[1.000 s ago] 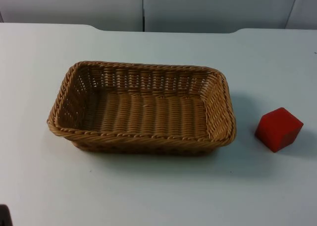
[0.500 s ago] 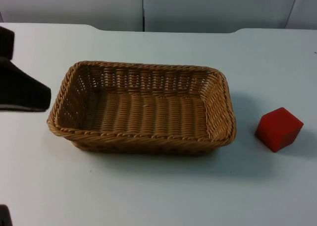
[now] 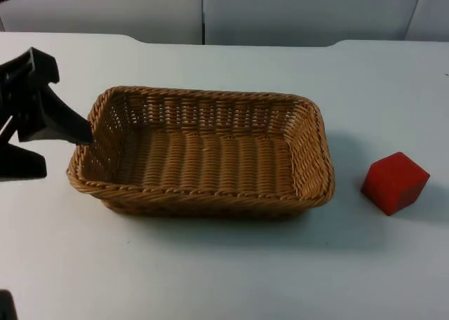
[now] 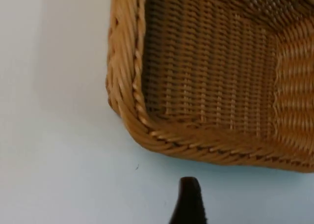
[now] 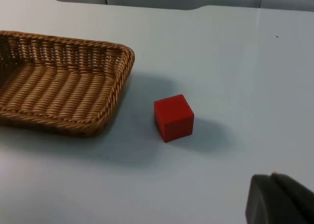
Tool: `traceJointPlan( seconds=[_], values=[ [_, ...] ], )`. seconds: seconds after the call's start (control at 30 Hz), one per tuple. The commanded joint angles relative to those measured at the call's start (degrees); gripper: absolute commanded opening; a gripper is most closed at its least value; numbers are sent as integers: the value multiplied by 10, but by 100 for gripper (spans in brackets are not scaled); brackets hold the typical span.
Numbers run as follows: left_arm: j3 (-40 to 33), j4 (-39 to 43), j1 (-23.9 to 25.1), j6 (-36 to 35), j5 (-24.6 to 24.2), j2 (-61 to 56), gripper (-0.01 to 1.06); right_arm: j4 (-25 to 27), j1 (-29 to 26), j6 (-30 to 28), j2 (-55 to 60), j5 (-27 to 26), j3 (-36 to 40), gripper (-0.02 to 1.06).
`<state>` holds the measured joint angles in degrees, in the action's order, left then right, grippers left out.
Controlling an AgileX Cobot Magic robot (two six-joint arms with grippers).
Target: Pick up the basket with the left hand and place the cube into the basket with the right hand.
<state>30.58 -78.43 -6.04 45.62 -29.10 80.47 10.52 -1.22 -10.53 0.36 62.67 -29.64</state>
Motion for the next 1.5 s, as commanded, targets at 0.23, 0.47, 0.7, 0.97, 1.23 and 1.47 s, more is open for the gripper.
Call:
traceJointPlan(
  seconds=[0.23,0.47,0.7,0.97,1.23,1.47],
  values=[
    [2,-25,-3,-35,52,20,62,-2,2,0,-4,-3,2,0],
    [2,-25,-3,-43,79,82,62,-2,2,0,-4,-3,2,0],
    [2,-36,-3,-43,148,89,62,-2,2,0,-4,-3,2,0],
    [41,-36,-3,-30,92,109,62,-2,2,0,-4,-3,2,0],
    [55,-34,-3,-26,82,159,62,-2,2,0,-4,-3,2,0],
    [56,-38,-3,-12,85,200,62,-2,2,0,-4,-3,2,0]
  ],
)
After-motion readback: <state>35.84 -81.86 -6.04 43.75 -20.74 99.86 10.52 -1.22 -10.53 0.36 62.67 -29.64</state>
